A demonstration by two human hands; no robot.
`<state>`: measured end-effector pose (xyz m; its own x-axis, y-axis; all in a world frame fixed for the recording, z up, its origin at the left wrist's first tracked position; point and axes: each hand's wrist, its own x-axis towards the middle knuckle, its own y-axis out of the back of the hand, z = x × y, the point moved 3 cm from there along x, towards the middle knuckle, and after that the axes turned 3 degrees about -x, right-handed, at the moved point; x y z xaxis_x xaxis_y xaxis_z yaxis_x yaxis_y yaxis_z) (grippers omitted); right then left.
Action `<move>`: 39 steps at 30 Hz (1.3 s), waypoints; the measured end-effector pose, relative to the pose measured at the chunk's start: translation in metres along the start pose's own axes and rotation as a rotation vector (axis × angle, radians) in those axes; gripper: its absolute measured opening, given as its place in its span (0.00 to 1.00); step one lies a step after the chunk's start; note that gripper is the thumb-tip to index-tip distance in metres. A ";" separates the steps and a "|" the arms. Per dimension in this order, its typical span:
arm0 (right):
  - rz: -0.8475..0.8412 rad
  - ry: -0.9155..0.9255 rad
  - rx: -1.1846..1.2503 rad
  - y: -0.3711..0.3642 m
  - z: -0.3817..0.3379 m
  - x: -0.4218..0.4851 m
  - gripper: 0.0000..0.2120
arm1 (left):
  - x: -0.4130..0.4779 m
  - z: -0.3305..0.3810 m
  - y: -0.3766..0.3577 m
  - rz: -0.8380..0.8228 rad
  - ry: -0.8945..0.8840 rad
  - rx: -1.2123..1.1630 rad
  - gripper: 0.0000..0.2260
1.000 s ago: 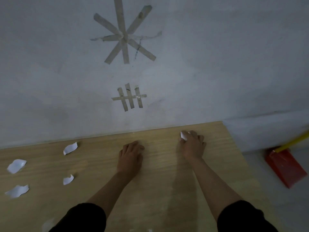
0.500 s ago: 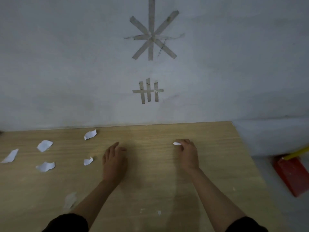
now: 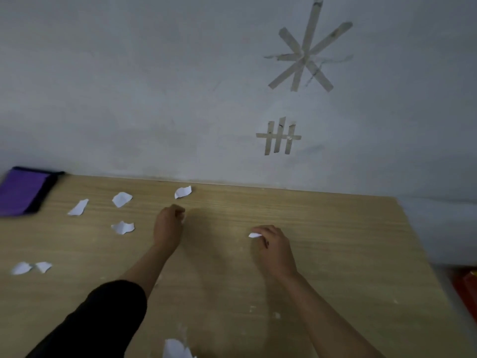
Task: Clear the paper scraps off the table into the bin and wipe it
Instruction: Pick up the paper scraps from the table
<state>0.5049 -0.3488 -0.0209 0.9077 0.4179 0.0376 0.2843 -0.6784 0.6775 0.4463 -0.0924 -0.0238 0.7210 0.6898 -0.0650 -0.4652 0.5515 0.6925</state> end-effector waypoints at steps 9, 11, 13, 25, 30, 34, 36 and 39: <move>0.039 -0.010 0.012 -0.014 0.002 0.014 0.10 | 0.064 0.001 -0.009 -0.086 -0.141 0.094 0.06; 0.017 -0.003 0.007 -0.017 0.001 0.016 0.12 | 0.062 -0.002 -0.012 -0.082 -0.165 0.147 0.05; -0.010 0.019 -0.005 -0.020 0.000 0.016 0.12 | 0.061 -0.002 -0.014 -0.074 -0.218 0.190 0.05; -0.104 0.047 -0.184 -0.049 -0.038 -0.034 0.16 | -0.050 -0.011 0.007 -0.076 -0.470 0.100 0.01; -0.110 -0.116 -0.058 -0.055 -0.058 -0.082 0.12 | -0.124 -0.028 0.031 -0.160 -0.431 -0.118 0.07; -0.100 -0.322 0.004 -0.059 -0.070 -0.128 0.10 | -0.180 -0.053 0.056 -0.205 -0.372 -0.133 0.03; -0.121 -0.362 0.046 -0.060 -0.079 -0.151 0.16 | -0.201 -0.064 0.063 -0.245 -0.338 -0.107 0.02; -0.124 -0.421 0.067 -0.063 -0.083 -0.178 0.15 | -0.226 -0.077 0.070 -0.315 -0.324 -0.055 0.07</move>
<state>0.2998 -0.3305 -0.0095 0.9082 0.2250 -0.3530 0.4055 -0.6820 0.6086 0.2113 -0.1733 -0.0165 0.9511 0.3073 -0.0323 -0.2178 0.7408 0.6355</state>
